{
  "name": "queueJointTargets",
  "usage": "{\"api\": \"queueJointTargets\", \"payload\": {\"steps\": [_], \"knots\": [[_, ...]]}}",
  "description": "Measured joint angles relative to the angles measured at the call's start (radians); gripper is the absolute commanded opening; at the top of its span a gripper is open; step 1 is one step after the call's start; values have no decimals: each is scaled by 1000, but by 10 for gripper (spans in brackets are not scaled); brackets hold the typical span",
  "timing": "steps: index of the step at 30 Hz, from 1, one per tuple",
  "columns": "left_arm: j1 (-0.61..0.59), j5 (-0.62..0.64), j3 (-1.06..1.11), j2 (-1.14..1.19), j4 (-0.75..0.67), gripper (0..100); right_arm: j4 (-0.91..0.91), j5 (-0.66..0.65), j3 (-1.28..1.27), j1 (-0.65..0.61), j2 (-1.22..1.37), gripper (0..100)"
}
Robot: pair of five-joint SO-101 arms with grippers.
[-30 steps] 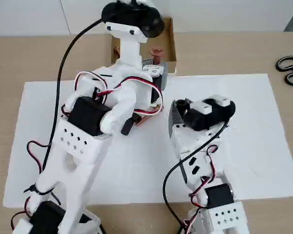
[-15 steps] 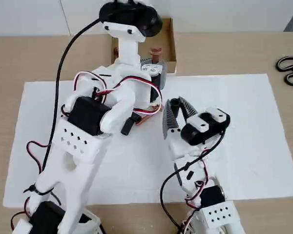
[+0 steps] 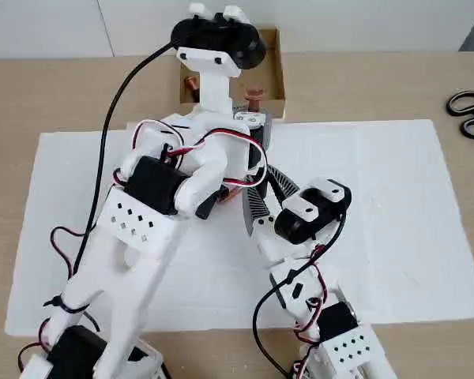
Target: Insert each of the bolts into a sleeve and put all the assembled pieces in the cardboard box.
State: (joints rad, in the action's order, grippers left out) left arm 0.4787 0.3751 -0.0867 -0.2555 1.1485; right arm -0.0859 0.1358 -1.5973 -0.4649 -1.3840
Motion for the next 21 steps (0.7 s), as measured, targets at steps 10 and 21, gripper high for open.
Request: {"api": "queueJointTargets", "payload": {"steps": [10,21], "knots": [[0,20,173,-166,-61,6,0,0,0,0,0,4],[63,-8,535,-358,-365,6,0,0,0,0,0,4]]}}
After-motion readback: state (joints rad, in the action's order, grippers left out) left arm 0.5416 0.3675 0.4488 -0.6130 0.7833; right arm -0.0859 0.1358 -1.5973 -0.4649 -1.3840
